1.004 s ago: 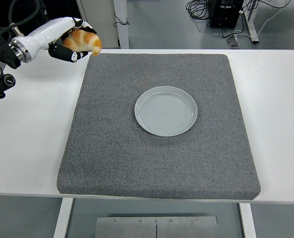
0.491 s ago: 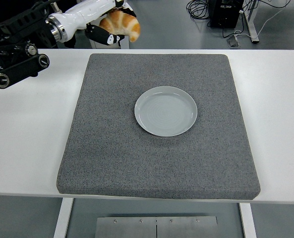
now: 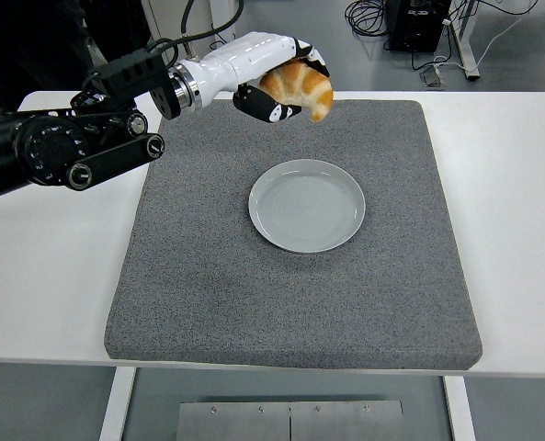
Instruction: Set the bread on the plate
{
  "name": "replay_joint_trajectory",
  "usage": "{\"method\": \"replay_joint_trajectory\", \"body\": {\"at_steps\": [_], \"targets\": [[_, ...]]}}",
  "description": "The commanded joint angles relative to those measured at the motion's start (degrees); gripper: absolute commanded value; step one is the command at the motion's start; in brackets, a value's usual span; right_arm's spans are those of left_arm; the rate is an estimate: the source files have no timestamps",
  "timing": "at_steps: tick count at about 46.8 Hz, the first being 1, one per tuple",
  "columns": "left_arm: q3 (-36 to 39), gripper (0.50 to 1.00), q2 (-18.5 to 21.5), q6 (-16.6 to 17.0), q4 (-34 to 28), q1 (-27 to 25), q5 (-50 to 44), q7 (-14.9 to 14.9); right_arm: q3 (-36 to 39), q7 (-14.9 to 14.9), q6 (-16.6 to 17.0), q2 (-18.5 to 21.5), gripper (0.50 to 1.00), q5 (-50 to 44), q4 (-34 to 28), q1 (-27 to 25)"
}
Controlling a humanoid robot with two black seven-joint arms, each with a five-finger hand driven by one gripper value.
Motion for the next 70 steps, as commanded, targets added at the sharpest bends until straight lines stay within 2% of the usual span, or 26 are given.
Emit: {"method": "replay_joint_trajectory", "body": {"at_steps": [1, 11, 20, 36, 47, 70], "targets": [[0.0, 0.500, -0.5, 0.8, 0.0, 1.6, 1.0, -0.1, 0.0, 0.0, -0.1, 0.0, 1.000, 0.0, 0.0, 0.0], [0.0, 0.500, -1.0, 3.9, 0.0, 7.2, 3.3, -0.5, 0.0, 0.0, -0.1, 0.0, 1.000, 0.0, 0.0, 0.0], [0.0, 0.500, -3.5, 6.0, 0.1, 10.6, 4.4, -0.9, 0.0, 0.0, 0.0, 0.0, 1.000, 0.0, 0.0, 0.0], [0.1, 0.500, -7.8, 5.9, 5.4, 12.7, 4.4, -0.9, 0.0, 0.0, 0.0, 0.0, 1.000, 0.0, 0.0, 0.0], [3.3, 0.500, -10.2, 6.0, 7.3, 14.9, 3.9, -0.9, 0.0, 0.0, 0.0, 0.0, 1.000, 0.0, 0.0, 0.0], [2.7, 0.500, -10.5, 6.0, 8.9, 16.7, 2.9, -0.9, 0.0, 0.0, 0.0, 0.0, 1.000, 0.0, 0.0, 0.0]]}}
